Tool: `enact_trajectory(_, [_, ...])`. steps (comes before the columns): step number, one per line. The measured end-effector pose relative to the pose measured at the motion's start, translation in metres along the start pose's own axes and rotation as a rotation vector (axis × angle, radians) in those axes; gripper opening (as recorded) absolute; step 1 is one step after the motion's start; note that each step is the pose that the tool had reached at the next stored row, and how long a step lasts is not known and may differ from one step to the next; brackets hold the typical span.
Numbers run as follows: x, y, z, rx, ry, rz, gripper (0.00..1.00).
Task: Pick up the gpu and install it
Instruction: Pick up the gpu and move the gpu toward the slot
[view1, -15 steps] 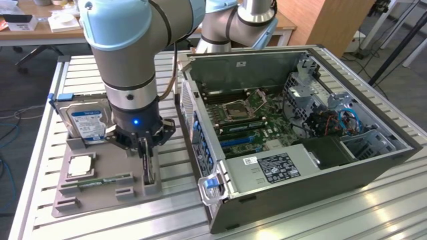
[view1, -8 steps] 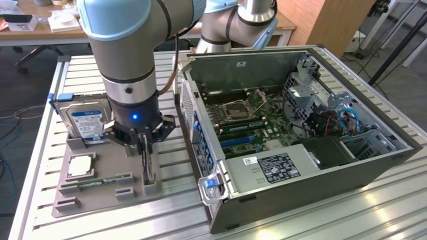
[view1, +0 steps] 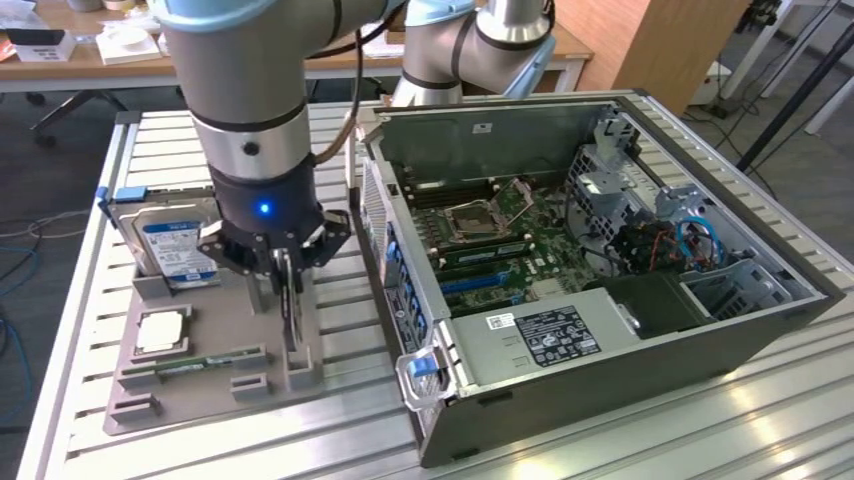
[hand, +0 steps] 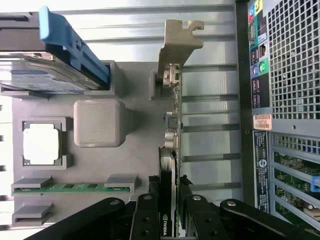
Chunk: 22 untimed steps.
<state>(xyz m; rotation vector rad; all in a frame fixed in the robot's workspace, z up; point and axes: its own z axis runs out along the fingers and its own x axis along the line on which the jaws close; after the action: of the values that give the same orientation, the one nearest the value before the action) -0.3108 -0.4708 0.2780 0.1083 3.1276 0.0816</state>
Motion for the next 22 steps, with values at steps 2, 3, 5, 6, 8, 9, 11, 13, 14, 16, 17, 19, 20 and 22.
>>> enact_trajectory(2, [0.000,0.0005,-0.0087,-0.0002,-0.0001,0.000,0.26])
enact_trajectory(3, [0.000,0.0007,-0.0136,-0.0002,-0.0001,0.000,0.26])
enact_trajectory(5, [0.000,0.0012,-0.0222,-0.0006,0.0001,0.000,0.26])
enact_trajectory(6, [0.000,0.0014,-0.0265,-0.0008,0.0000,0.000,0.26])
enact_trajectory(8, [0.000,0.0018,-0.0343,-0.0016,0.0000,0.000,0.26])
enact_trajectory(9, [0.000,0.0021,-0.0388,-0.0020,0.0001,0.000,0.26])
enact_trajectory(11, [-0.001,0.0025,-0.0475,-0.0023,0.0000,0.000,0.26])
enact_trajectory(13, [-0.001,0.0030,-0.0562,-0.0027,0.0001,0.000,0.26])
enact_trajectory(14, [-0.001,0.0032,-0.0606,-0.0027,0.0002,0.000,0.26])
enact_trajectory(16, [-0.001,0.0036,-0.0688,-0.0033,0.0002,0.000,0.26])
enact_trajectory(17, [-0.001,0.0038,-0.0723,-0.0038,0.0001,0.000,0.26])
enact_trajectory(19, [-0.001,0.0042,-0.0796,-0.0045,0.0000,0.000,0.26])
enact_trajectory(20, [-0.001,0.0044,-0.0834,-0.0047,-0.0001,0.000,0.26])
enact_trajectory(22, [-0.001,0.0048,-0.0918,-0.0048,-0.0002,0.000,0.26])
